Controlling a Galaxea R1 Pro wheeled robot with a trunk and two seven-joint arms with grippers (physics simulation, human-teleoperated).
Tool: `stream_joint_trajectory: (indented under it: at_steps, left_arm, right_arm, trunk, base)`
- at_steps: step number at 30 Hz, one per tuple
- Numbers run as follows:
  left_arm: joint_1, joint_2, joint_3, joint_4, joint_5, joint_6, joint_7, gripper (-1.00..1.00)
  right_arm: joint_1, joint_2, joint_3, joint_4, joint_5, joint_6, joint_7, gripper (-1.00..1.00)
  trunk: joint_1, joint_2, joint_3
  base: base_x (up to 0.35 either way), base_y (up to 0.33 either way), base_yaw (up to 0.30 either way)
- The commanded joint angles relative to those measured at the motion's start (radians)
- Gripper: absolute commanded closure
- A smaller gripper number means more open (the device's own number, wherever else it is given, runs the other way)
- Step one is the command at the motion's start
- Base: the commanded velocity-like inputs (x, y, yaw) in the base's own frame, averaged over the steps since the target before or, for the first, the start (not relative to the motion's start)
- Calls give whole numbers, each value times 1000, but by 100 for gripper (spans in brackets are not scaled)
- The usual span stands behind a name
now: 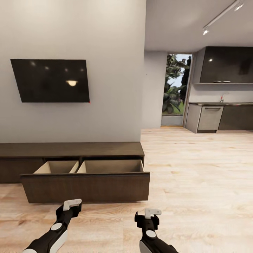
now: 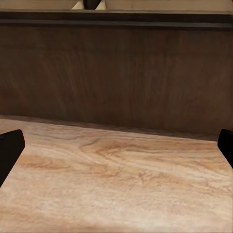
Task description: Place each of the two pumpkins and all three candles from the living room inside a cabinet in the living room (use any cabinet), then make sure every cabinet is closed, and position the cauldron so it is next to a table in the living room.
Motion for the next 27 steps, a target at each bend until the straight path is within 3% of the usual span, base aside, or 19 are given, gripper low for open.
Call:
stream_joint_trajectory:
  at_steps: [1,11,14,18,27]
  left_arm:
    - [-1,1,-10,-1,6,-4,7,-100]
    - [-2,2,-13,-1,10,5,-51,-100]
    - [-2,1,-13,-1,10,7,-57,-100]
    - [-2,1,-13,-1,10,5,-62,-100]
    - [-2,1,-13,-1,11,5,-64,-100]
  right_arm:
    - [-1,0,10,-1,-10,-6,-5,-100]
    - [-19,7,19,-15,-9,-7,-2,-100]
    - [-22,11,23,-27,16,-7,-2,-100]
    - [-25,14,25,-43,74,-6,-2,-100]
    - [-32,14,26,-46,96,-6,0,-100]
  trunk:
    - [4,-8,-4]
    - [42,-78,-36]
    - [53,-99,-45]
    - [55,-99,-61]
    - [59,-102,-95]
  base:
    - [0,0,0]
    - [0,0,0]
    - [0,0,0]
    - [0,0,0]
    - [0,0,0]
